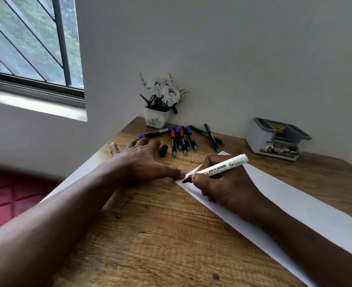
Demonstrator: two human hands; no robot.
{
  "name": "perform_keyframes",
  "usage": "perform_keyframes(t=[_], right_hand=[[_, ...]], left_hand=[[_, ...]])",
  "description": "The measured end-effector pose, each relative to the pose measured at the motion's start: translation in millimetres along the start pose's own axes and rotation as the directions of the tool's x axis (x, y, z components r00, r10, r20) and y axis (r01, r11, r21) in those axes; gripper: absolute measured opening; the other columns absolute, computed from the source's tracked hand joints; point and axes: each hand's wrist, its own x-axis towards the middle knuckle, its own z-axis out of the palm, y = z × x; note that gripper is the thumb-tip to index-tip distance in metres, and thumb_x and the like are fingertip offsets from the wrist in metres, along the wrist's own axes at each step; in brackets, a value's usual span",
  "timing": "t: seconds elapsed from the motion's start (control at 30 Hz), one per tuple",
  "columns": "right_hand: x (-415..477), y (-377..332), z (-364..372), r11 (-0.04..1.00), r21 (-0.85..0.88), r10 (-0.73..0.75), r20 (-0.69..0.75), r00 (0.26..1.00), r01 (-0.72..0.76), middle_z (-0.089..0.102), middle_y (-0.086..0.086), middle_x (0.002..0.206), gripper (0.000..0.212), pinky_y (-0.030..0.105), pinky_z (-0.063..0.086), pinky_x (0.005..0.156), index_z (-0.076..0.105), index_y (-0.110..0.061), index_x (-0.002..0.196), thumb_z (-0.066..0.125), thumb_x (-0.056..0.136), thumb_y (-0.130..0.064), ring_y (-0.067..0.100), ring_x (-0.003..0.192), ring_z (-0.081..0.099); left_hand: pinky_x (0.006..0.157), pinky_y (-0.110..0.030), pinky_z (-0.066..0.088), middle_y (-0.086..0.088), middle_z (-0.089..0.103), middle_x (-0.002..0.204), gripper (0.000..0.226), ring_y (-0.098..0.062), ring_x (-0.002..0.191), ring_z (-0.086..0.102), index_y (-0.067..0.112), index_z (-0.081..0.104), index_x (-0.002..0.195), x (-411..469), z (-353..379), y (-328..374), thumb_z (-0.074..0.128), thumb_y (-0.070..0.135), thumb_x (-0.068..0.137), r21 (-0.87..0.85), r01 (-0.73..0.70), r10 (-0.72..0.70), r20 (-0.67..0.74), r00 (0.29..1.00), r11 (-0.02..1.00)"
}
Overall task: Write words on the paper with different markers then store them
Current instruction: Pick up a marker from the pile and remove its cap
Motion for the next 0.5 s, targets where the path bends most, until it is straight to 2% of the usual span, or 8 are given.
perform_keyframes(t=[0.13, 0.27, 0.4, 0.5], right_hand=[[-0.6, 0.2, 2.8, 0.996, -0.077, -0.037, -0.008, 0.999, 0.036, 0.069, 0.001, 0.066, 0.019, 0.024, 0.047, 0.054, 0.071, -0.012, 0.077, 0.083, 0.078, -0.027, 0.005, 0.056, 0.061], [1.7, -0.4, 0.8, 0.997, -0.081, -0.010, 0.003, 1.000, 0.011, 0.064, -0.003, 0.056, 0.017, 0.024, 0.045, 0.050, 0.068, -0.008, 0.074, 0.081, 0.081, -0.017, 0.008, 0.051, 0.058], [1.5, 0.1, 0.2, 0.999, -0.034, 0.003, 0.001, 1.000, -0.003, 0.063, -0.002, 0.055, 0.019, 0.021, 0.046, 0.050, 0.069, -0.002, 0.083, 0.077, 0.087, -0.018, 0.007, 0.048, 0.059], [0.6, -0.1, 1.6, 0.998, -0.066, 0.002, 0.013, 1.000, -0.001, 0.064, -0.004, 0.060, 0.017, 0.024, 0.048, 0.054, 0.071, -0.006, 0.086, 0.078, 0.086, -0.022, 0.004, 0.053, 0.060]], left_hand=[[0.119, -0.069, -0.008, -0.001, 0.004, 0.171, 0.109, -0.030, 0.157, -0.001, 0.038, 0.021, 0.158, -0.3, -0.2, 0.8, 0.058, 0.088, 0.068, -0.012, 0.000, 0.000, 0.008, 1.000, 1.000], [0.119, -0.068, -0.009, 0.000, 0.006, 0.171, 0.111, -0.029, 0.157, -0.001, 0.038, 0.021, 0.158, -0.2, 0.2, 0.3, 0.058, 0.089, 0.067, -0.022, 0.001, -0.001, -0.003, 1.000, 1.000], [0.119, -0.068, -0.008, 0.000, 0.007, 0.171, 0.113, -0.029, 0.157, 0.000, 0.038, 0.019, 0.159, 0.3, 0.7, -1.4, 0.056, 0.091, 0.066, -0.017, -0.001, 0.001, -0.006, 1.000, 1.000], [0.120, -0.067, -0.009, -0.001, 0.006, 0.171, 0.112, -0.029, 0.157, -0.001, 0.038, 0.018, 0.159, -0.4, 0.4, -0.7, 0.057, 0.089, 0.068, -0.020, 0.006, -0.006, -0.004, 1.000, 1.000]])
